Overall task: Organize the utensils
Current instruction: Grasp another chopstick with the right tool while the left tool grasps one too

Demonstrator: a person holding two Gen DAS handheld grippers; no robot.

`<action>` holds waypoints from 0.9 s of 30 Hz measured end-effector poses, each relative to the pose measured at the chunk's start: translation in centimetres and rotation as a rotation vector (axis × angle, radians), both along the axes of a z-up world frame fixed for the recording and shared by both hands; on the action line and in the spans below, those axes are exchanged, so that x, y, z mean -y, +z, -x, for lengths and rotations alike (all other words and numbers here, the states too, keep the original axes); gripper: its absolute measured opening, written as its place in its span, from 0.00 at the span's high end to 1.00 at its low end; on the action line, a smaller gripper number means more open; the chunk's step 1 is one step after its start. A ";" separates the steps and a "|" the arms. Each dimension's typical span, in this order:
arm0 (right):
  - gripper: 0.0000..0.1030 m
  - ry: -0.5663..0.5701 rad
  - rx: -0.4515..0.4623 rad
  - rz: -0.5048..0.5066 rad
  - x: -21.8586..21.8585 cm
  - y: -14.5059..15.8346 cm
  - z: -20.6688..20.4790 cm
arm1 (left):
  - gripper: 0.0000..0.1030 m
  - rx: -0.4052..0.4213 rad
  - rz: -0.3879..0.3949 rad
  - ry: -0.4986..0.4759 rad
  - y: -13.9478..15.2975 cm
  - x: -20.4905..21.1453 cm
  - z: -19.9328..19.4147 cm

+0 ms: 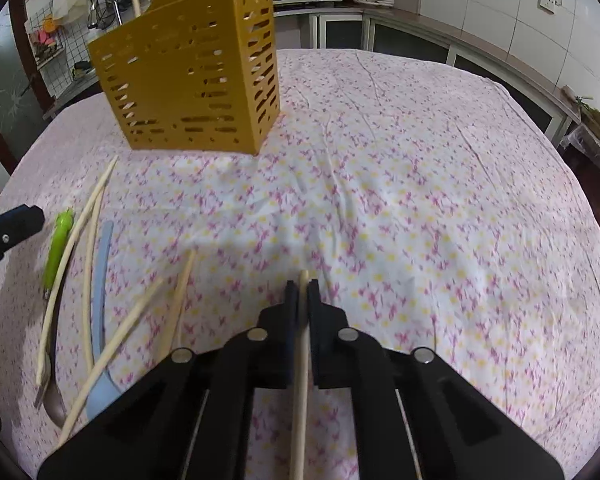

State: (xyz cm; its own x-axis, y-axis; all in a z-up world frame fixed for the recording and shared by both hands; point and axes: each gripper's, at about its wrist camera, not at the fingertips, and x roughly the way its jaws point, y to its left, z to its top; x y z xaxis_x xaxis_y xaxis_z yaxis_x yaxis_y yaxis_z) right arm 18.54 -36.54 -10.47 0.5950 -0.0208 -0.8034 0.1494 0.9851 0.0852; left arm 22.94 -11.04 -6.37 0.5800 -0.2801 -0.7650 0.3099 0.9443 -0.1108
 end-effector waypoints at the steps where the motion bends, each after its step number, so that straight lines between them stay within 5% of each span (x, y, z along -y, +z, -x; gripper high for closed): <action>1: 0.94 -0.002 0.000 0.001 0.1 0.0 -0.4 | 0.49 0.000 -0.003 0.003 0.0 0.2 -0.5; 8: 0.94 -0.001 0.002 0.007 0.5 0.3 -3.1 | 0.52 -0.011 -0.051 -0.004 -0.7 2.6 -3.7; 20: 0.94 0.001 0.006 -0.004 1.4 0.5 -5.8 | 0.78 -0.118 -0.120 0.002 -3.4 4.9 -8.2; 24: 0.94 0.000 0.006 -0.007 1.6 0.5 -6.3 | 0.93 -0.095 -0.141 0.018 -3.5 4.9 -8.5; 27: 0.94 -0.003 0.008 -0.012 1.5 0.5 -6.1 | 0.95 -0.094 -0.135 0.019 -3.3 4.7 -8.6</action>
State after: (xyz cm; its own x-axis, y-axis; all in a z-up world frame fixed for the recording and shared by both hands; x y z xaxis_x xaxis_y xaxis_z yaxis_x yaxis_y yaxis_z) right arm 24.60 -38.06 -9.99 0.6017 -0.0130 -0.7986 0.1516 0.9836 0.0982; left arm 31.51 -15.75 -9.71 0.5080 -0.1610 -0.8462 0.2858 0.9582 -0.0107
